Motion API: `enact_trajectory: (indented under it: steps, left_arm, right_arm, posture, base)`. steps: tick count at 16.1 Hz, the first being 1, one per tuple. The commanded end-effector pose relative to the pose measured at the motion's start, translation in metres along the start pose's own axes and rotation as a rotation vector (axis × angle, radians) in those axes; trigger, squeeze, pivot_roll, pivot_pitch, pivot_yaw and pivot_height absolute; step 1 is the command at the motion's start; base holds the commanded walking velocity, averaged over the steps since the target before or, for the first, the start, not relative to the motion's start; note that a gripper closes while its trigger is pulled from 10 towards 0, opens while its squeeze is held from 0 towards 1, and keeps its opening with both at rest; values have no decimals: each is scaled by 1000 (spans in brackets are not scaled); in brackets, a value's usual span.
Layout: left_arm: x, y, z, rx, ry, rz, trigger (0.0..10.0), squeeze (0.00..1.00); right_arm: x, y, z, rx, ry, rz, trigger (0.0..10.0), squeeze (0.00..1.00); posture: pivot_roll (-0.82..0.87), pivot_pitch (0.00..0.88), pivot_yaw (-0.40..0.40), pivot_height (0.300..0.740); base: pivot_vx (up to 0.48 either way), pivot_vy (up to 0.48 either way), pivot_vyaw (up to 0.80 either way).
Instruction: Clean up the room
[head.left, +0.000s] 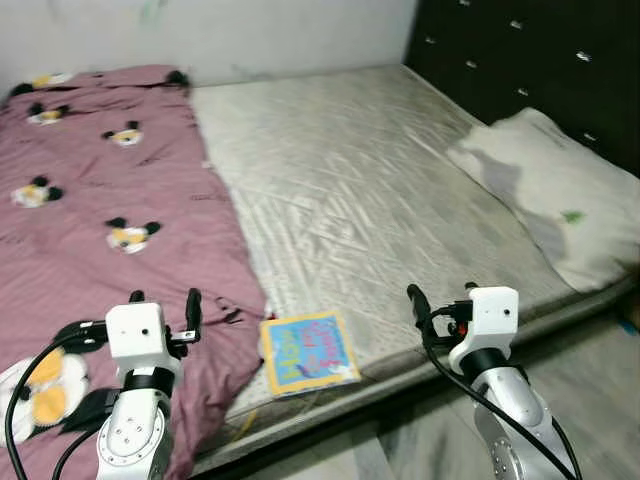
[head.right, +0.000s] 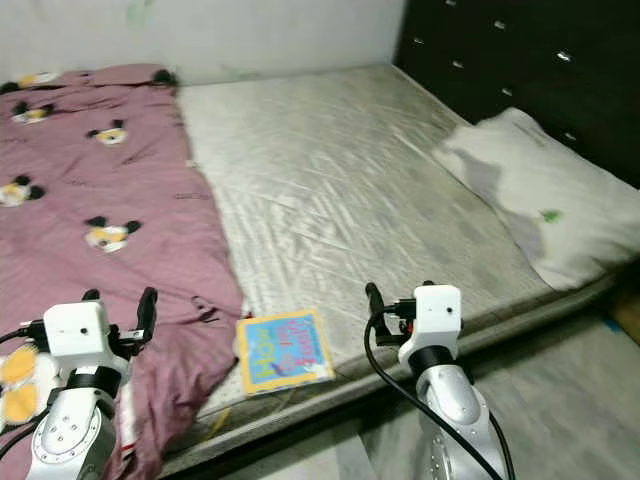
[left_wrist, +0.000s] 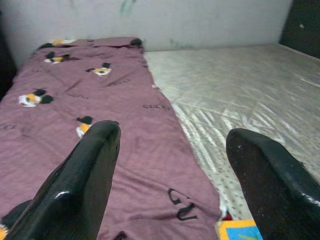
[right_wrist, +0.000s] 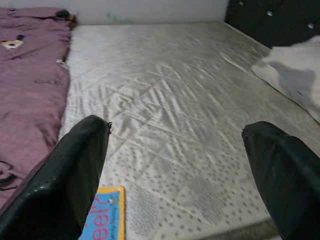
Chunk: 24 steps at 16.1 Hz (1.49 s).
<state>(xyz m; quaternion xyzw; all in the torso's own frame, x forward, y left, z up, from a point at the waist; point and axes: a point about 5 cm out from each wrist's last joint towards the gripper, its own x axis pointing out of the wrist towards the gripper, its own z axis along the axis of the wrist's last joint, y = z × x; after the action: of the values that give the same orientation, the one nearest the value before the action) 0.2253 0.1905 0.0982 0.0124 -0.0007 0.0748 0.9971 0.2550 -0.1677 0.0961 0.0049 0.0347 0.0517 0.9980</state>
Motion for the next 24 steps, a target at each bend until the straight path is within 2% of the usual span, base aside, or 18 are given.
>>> enact_trajectory:
  steps: [1,6,11,22,24]
  left_arm:
    - [-1,1,-3,1,13,-2,10000,0]
    - [0,1,-5,0,22,16,10000,0]
    - [-1,2,-5,-1,22,30,10000,0]
    - [-3,6,-6,1,32,71,10000,0]
    - [-3,4,-4,18,20,52,10000,0]
  right_arm:
    - [1,-1,0,-1,-4,-5,10000,0]
    - [4,-1,1,4,-15,-6,10000,0]
    - [3,5,2,13,-16,30,10000,0]
    - [4,3,0,-18,-4,58,10000,0]
    - [2,4,-1,-31,-6,67,10000,0]
  posture:
    - [39,47,-26,740]
    - [39,47,-26,740]
    - [44,75,-30,740]
    - [46,107,-41,740]
    - [45,109,-41,740]
  base:
    - [0,0,0]
    - [0,0,0]
    - [0,0,0]
    - [0,0,0]
    - [0,0,0]
